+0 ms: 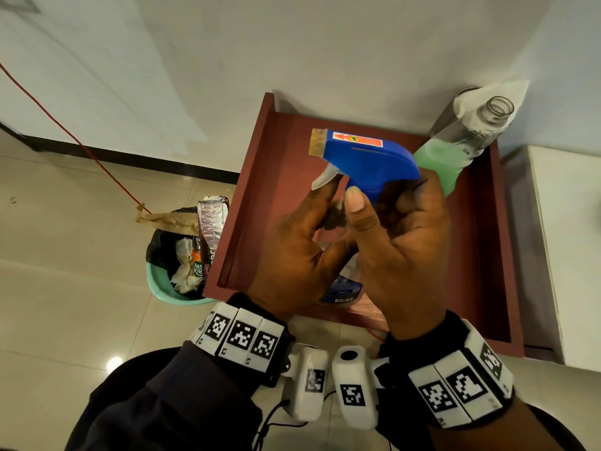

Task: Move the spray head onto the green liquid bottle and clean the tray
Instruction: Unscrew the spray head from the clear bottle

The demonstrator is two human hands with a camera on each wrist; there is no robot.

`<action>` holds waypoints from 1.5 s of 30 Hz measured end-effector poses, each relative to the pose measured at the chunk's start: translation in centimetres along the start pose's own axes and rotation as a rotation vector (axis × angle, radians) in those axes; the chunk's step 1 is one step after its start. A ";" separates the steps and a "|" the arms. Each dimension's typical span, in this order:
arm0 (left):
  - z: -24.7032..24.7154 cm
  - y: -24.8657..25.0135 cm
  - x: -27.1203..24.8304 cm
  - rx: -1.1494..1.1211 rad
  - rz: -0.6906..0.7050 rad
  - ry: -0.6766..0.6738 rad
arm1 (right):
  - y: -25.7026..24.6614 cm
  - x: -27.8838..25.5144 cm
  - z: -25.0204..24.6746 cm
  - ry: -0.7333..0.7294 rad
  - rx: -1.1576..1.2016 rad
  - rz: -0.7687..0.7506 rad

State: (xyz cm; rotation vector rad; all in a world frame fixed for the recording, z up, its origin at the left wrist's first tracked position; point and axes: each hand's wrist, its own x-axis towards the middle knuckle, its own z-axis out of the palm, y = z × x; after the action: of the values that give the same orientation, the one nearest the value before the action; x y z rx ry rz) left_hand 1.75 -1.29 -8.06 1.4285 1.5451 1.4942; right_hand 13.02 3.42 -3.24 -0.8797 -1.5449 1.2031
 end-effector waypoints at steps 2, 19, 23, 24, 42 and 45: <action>0.1 0.1 0.1 0.014 0.001 0.007 | 0.0 0.1 -0.1 -0.013 -0.015 -0.005; 0.7 -0.7 0.3 0.022 0.023 0.024 | 0.3 0.4 -0.4 -0.025 0.005 -0.025; 0.6 -0.2 0.2 -0.014 0.016 0.003 | 0.0 0.2 -0.5 -0.005 0.018 -0.018; 0.5 -0.2 0.2 -0.019 0.025 0.001 | 0.0 0.2 -0.5 -0.003 0.013 -0.014; 0.2 0.0 0.0 -0.062 0.036 0.044 | 0.4 0.2 -0.4 -0.026 0.089 0.008; 0.3 0.6 -0.3 -0.101 -0.022 0.020 | 0.4 0.1 -0.3 -0.022 0.132 0.047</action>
State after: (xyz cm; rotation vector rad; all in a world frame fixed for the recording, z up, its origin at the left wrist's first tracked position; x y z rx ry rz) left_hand 2.29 -1.52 -7.69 1.3384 1.4709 1.5552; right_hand 13.29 3.65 -3.57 -0.8227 -1.4517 1.3369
